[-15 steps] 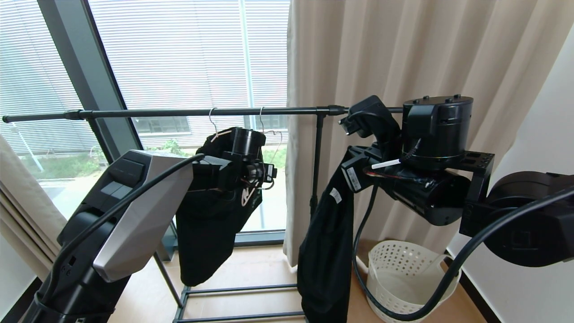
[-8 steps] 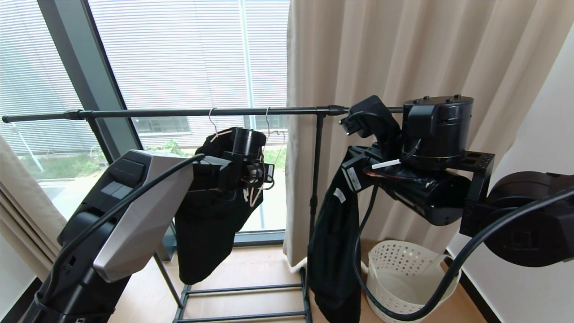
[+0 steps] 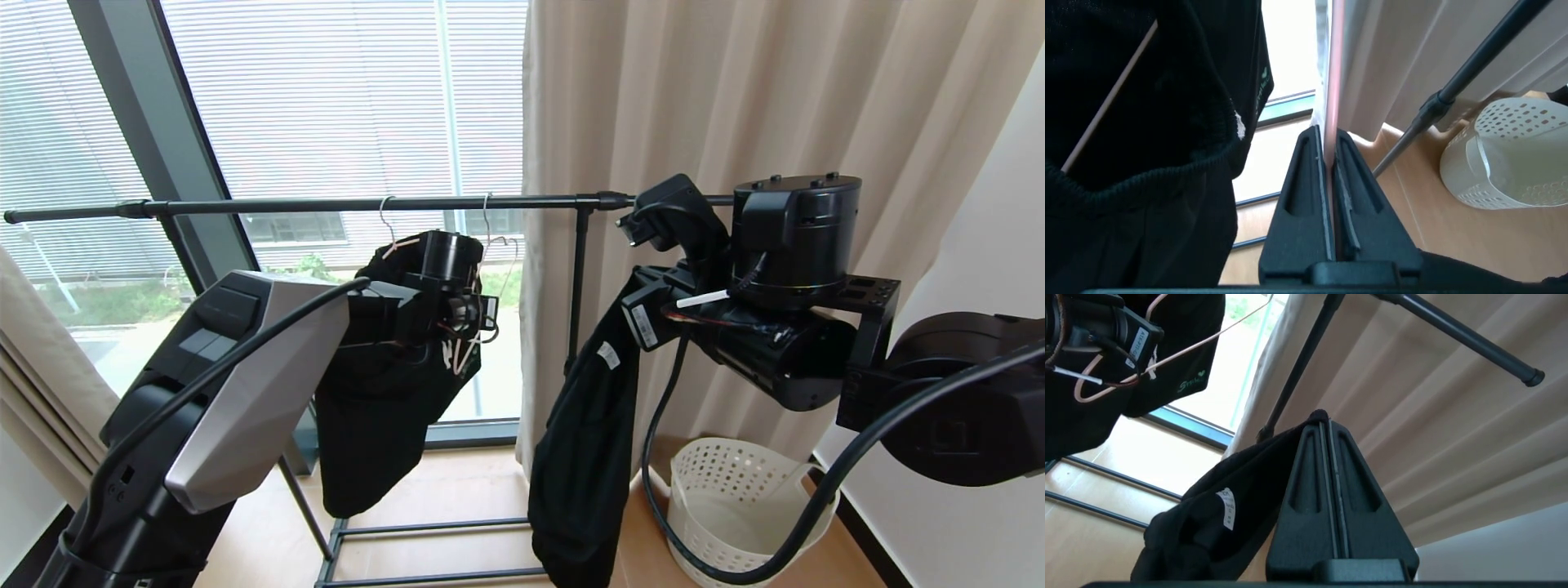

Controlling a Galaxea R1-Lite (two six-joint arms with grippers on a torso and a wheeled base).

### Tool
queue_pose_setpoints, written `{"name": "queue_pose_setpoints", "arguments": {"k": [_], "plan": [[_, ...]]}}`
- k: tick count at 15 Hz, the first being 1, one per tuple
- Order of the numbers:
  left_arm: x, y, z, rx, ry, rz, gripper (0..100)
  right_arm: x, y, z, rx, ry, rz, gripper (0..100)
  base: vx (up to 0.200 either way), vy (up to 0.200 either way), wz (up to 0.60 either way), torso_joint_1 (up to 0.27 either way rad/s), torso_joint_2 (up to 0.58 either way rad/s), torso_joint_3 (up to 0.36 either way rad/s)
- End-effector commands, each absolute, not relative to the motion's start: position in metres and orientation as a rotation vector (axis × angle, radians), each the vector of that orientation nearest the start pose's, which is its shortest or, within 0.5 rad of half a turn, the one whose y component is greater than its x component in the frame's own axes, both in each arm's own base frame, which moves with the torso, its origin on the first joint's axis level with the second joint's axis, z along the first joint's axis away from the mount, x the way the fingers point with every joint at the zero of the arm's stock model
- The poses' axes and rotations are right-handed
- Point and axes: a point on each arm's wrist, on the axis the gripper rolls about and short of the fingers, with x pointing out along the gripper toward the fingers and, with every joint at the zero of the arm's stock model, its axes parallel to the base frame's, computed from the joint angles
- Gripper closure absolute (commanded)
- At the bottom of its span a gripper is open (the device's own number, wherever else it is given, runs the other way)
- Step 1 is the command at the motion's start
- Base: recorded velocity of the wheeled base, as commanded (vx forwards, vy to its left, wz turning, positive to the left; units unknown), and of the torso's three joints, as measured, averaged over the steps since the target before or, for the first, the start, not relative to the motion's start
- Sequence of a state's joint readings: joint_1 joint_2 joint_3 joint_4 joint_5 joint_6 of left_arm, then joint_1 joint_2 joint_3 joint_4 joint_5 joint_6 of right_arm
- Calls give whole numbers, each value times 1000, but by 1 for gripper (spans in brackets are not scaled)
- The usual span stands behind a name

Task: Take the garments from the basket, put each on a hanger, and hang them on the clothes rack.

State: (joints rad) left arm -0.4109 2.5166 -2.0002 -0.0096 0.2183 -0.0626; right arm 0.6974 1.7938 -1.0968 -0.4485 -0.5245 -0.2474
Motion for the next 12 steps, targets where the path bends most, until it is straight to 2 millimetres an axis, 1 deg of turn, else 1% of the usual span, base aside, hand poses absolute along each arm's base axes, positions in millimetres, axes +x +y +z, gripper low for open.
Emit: {"name": "queue_pose_setpoints", "arguments": {"k": [1,5,8,9,12], "plan": [[479,-203,113,91,473,-173,100,272,213,214,-389,181,197,100,0,0,0,0,0,0],[475,-203,126,91,448,-136,100,271,213,213,-390,184,198,100,0,0,0,0,0,0],[470,-200,141,85,423,-107,100,271,212,213,-390,184,198,100,0,0,0,0,0,0],[469,-201,142,86,423,-109,100,271,212,213,-390,184,198,100,0,0,0,0,0,0],[458,-204,146,96,441,-123,100,270,212,214,-390,184,198,100,0,0,0,0,0,0]]}}
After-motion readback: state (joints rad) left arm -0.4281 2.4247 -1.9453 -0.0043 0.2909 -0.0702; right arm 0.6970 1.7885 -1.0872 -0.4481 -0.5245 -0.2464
